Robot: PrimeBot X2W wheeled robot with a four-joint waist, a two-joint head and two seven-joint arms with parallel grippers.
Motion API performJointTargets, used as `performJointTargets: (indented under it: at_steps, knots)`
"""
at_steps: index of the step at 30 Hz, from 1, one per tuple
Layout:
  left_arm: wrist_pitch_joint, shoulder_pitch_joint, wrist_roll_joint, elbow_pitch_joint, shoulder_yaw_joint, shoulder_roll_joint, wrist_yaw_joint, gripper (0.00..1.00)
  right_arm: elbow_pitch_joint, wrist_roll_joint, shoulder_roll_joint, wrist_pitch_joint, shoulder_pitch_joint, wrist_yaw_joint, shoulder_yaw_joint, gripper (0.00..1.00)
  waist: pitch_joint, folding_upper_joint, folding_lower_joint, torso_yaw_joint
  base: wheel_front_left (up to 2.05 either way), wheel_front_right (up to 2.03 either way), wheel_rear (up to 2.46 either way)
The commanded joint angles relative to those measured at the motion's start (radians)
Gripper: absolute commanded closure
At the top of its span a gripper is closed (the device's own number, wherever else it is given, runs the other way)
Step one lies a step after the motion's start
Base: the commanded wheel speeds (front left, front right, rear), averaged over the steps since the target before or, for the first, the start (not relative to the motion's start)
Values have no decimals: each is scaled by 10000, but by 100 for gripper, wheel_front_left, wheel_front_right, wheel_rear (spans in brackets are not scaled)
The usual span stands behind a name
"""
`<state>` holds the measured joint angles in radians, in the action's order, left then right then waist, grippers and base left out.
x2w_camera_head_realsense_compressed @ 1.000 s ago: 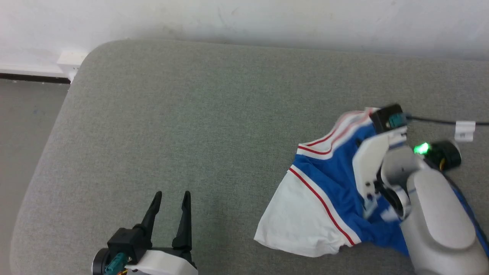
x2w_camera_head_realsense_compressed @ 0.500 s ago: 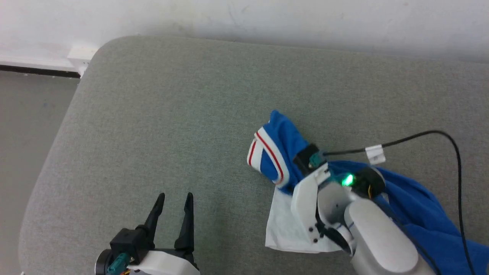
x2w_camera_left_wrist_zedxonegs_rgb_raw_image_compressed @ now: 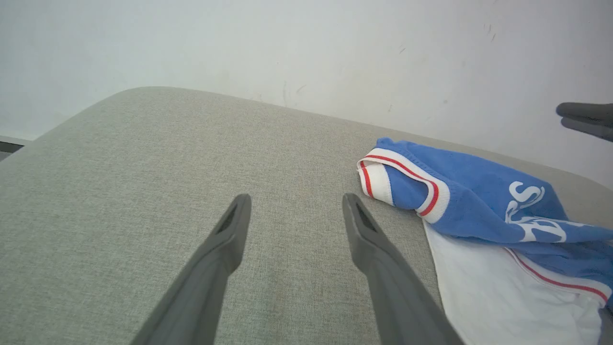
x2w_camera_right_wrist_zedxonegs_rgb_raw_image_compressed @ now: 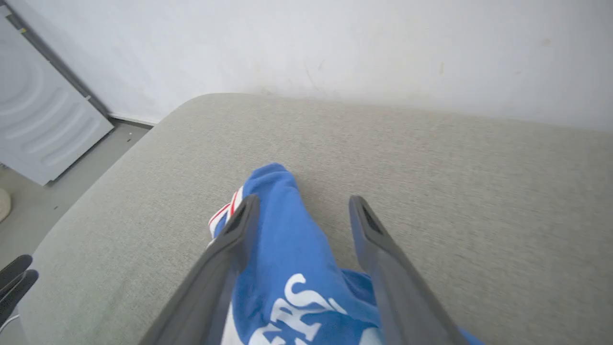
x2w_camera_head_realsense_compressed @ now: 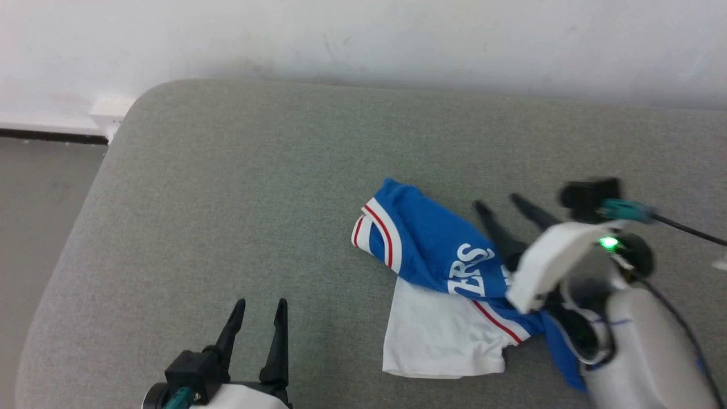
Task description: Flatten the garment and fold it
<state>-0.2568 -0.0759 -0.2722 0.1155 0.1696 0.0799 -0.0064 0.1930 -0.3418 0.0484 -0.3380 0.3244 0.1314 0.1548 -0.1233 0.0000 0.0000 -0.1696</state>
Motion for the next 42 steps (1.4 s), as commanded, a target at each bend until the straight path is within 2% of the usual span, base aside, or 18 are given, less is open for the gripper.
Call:
performJointTargets:
  at_steps: [1,8,13,16,20,27,30,35,42]
  knots:
    - [-46,-120,63,-31,16,49,55,0,-274,9,20,192,-324,-7,-333,0,220,0,0,225,0,0,0]
    - [11,-451,41,-301,-12,180,170,0,-2242,753,19,1931,-2488,-7,-3239,0,440,0,0,590,0,0,0]
    - [-5,-666,29,-565,-83,225,263,0,-2687,1024,19,3284,-3887,-7,-4387,0,479,0,0,922,0,0,0]
    - [-18,-795,51,-712,-111,233,306,0,-2714,1152,19,3899,-4565,-7,-4526,0,469,0,0,1077,0,0,0]
    - [-29,-972,17,-846,-141,203,357,0,-2309,660,19,4477,-5201,-7,-4482,0,457,0,0,1242,0,0,0]
    - [451,-748,279,-1177,-22,420,502,0,-1756,490,19,5058,-5181,-7,-4385,0,453,0,0,1405,0,0,0]
    - [1380,-463,284,-1328,229,469,449,0,-1708,506,19,5116,-5038,-7,-4445,0,446,0,0,1406,0,0,0]
    - [3140,117,223,-1506,932,483,97,0,-1630,491,19,5161,-4903,-7,-4519,0,325,0,0,1377,0,0,0]
    - [5189,999,561,-841,2010,467,-277,0,-1518,495,18,5129,-4705,-7,-4463,0,-22,0,0,1360,0,0,0]
